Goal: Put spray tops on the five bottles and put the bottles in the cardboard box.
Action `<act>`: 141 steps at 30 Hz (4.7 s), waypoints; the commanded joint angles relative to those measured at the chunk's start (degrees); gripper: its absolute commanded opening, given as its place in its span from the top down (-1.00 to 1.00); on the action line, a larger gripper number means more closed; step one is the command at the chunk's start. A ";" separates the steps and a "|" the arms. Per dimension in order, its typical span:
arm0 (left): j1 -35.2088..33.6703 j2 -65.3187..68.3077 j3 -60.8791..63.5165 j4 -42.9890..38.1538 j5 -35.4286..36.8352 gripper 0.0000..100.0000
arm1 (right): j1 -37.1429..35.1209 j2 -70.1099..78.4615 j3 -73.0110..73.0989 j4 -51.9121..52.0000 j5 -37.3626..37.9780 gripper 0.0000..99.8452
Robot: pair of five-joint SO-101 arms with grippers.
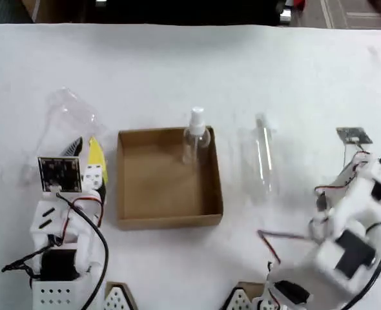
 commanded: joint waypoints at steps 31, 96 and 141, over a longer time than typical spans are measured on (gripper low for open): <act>0.40 -0.57 -0.35 -1.58 -0.53 0.86 | -14.55 6.46 -25.93 15.96 -6.15 0.62; 0.40 -0.57 -0.35 -1.58 -0.62 0.86 | -16.31 6.99 -28.22 20.62 -4.22 0.95; -0.04 -0.57 -0.35 -1.58 -0.70 0.86 | -28.44 -21.14 18.81 -1.63 32.00 0.90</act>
